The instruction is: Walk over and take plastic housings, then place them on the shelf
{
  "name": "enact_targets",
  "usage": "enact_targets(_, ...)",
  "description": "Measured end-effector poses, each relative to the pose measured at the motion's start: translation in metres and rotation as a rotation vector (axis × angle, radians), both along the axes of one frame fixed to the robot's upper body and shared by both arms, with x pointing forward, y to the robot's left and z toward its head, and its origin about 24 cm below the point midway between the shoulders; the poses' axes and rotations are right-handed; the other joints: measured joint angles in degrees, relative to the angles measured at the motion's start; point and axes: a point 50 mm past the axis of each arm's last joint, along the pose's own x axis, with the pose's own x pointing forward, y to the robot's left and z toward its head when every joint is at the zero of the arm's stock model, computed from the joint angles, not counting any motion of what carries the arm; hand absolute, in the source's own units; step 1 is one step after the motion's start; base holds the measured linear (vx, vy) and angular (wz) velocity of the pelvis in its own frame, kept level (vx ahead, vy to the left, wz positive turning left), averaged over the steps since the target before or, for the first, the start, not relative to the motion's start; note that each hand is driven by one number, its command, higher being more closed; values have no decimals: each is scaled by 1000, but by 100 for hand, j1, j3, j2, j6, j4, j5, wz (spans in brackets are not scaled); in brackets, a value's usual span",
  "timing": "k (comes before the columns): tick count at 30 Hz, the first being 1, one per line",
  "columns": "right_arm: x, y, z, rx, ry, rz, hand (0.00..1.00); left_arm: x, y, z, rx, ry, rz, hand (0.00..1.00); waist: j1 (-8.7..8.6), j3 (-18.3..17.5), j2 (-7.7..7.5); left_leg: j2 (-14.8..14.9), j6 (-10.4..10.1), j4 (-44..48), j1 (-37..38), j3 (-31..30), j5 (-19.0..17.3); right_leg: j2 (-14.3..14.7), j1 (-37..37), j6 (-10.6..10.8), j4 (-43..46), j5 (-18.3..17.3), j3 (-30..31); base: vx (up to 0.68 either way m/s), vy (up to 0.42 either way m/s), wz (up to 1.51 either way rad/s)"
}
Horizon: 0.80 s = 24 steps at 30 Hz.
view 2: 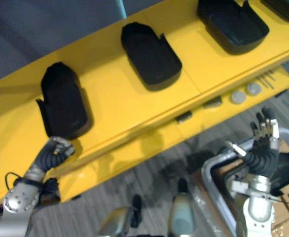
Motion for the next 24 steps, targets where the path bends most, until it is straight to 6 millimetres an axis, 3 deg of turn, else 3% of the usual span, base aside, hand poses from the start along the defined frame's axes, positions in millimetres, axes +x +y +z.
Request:
enact_targets(10,1,9,-3,6,10,51,0,0,2,-3,35,16,22,100,13,-26,-25,39,-14,141,9,101,-88,32,-105,1,264,-133,87,-6,-14,-5)
enact_targets(17,-2,13,-6,22,20,57,0,0,4,-2,59,-23,77,100,24,-204,-124,85,-46,209,-4,167,-144,81,-203,-14,422,-194,151,3,-15,-5)
enact_targets(24,-9,19,-1,19,2,75,0,2,-6,-8,1,-60,128,100,58,-327,-98,180,-72,450,6,250,-307,125,-197,-49,542,-300,222,-13,-6,-8)
